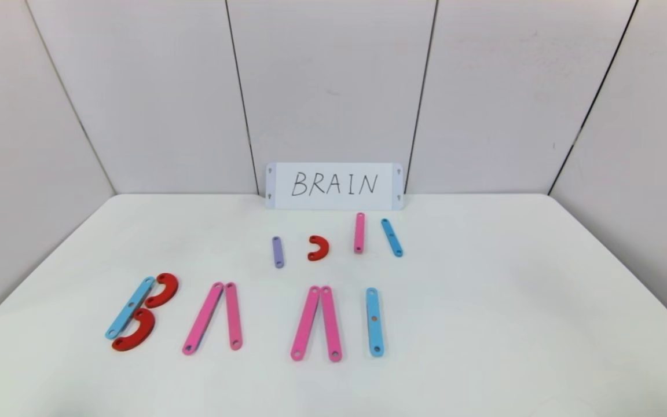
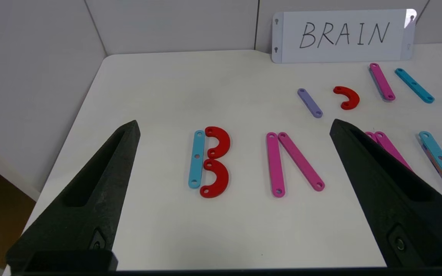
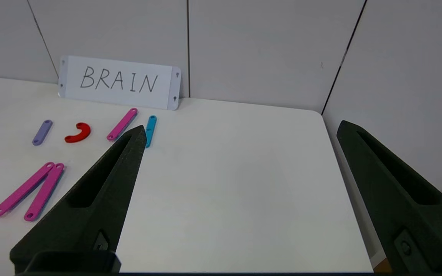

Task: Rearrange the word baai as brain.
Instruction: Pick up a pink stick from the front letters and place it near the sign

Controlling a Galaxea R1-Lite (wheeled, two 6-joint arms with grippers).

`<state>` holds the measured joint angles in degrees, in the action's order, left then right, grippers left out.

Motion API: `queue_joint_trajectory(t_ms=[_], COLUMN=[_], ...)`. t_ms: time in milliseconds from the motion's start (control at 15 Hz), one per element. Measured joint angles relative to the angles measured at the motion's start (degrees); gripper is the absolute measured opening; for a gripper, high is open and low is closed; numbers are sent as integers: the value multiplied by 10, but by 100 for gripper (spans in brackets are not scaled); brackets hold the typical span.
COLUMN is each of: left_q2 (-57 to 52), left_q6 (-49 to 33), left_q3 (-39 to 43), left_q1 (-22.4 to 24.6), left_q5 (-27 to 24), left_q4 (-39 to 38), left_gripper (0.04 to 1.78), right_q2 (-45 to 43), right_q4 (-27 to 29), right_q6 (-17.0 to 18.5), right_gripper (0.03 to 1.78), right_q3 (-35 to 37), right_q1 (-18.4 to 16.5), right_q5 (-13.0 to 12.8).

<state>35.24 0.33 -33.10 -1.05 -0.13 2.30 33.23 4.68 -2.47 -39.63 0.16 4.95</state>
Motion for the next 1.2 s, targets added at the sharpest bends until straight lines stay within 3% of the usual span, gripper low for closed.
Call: queue_joint_trajectory(t_ms=[333,667,867,1200], left_q2=[217,400,467,530], left_q6=[32,49,77,80], left_q3=[-123,-225,-240,-225], left_q1=[-1,-7,-23,-46], left_q5=[-4,-56,-64,-65], left_q4=[18,99,118,136], left_gripper=[174,174,174,174], right_q2=[208,389,459,522], right_q4=[30,35,35,28], right_q6=[10,19,20,19], right_gripper=[174,174,174,174], right_q3=[-119,-204,-221,-220], right_q1=[26,82,99,112], right_q5=[11,17,52,78])
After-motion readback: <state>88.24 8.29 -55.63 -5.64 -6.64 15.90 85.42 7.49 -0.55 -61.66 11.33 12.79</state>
